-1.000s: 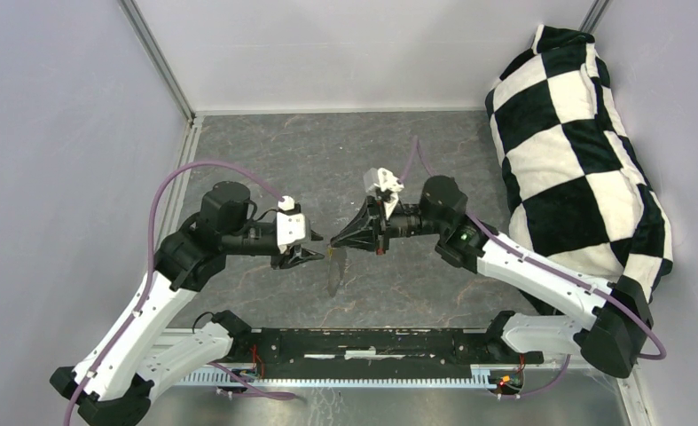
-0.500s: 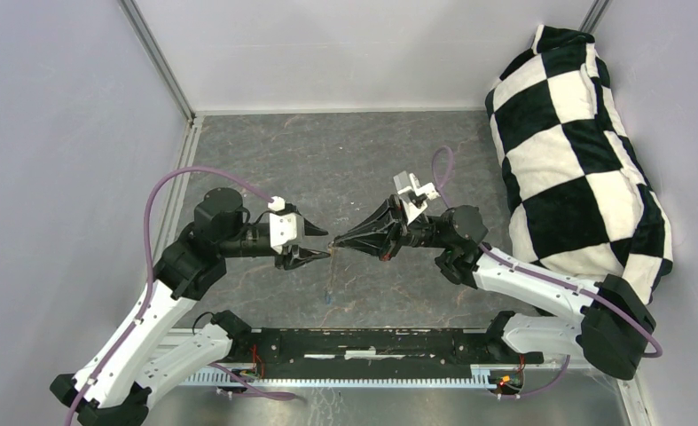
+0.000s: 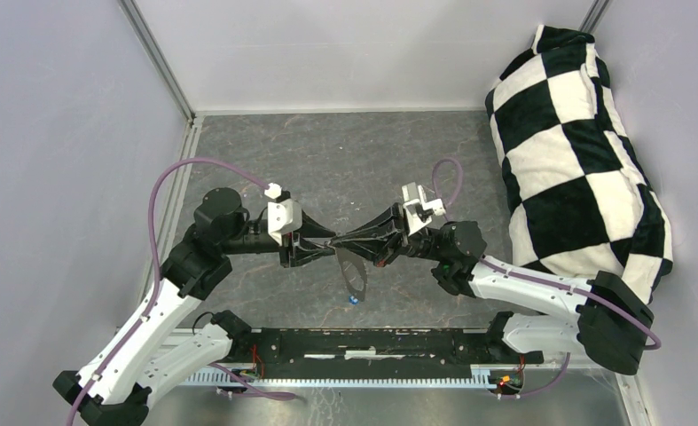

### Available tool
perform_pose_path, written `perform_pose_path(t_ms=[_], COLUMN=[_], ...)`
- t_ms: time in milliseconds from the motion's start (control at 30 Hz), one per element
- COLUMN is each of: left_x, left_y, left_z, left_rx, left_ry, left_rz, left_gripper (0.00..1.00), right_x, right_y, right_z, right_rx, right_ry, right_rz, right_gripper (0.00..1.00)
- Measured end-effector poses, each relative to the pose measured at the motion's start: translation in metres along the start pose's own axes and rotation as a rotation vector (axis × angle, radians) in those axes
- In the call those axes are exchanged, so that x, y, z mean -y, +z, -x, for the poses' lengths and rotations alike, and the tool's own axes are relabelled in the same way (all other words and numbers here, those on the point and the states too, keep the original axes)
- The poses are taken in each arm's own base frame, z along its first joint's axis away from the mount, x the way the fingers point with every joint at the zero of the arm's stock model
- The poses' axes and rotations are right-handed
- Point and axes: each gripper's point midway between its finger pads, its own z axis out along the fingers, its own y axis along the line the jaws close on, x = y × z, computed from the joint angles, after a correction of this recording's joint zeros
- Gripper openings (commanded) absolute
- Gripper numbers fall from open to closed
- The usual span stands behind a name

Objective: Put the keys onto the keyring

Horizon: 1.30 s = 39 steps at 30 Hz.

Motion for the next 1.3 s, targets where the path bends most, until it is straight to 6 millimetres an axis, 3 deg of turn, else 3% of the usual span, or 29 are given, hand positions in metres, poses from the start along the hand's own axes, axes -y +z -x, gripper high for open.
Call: perform_pose_path(t_ms=[300, 433, 700, 800, 867, 1000, 1300], left_x=[0.002, 0.003, 0.003, 0.004, 0.005, 0.009, -0.005], left_y=[0.000, -0.003, -0.007, -0.008, -0.008, -0.009, -0.013], left_z=[0.008, 0.009, 0.010, 0.009, 0.009, 0.006, 0.010], left_rx=[0.028, 0.030, 0.031, 0.028, 0.028, 0.019, 0.003], left_ry=[-0.019, 0.026, 0.126, 0.146, 0.158, 0.166, 0.182], left_rz=[-0.002, -0.001, 0.002, -0.002, -0.012, -0.028, 0.058], left_gripper=[0.31, 0.18, 0.13, 0.17, 0.32, 0.47, 0.47], right_x=[0.006, 0.006, 0.005, 0.005, 0.006, 0.008, 0.005], right_y=[-0.007, -0.010, -0.010, -0.011, -0.012, -0.014, -0.014], right_z=[0.005, 0.007, 0.012, 0.015, 0.013, 0.011, 0.009], right_rx=[0.078, 0.119, 0.177, 0.195, 0.197, 0.196, 0.188], right_ry=[-0.038, -0.020, 0.023, 0.023, 0.025, 0.029, 0.031], right_rz=[-0.056, -0.062, -0.058, -0.064, -0.071, -0.083, -0.070], right_gripper=[0.00, 0.00, 0.00, 0.01, 0.01, 0.00, 0.00])
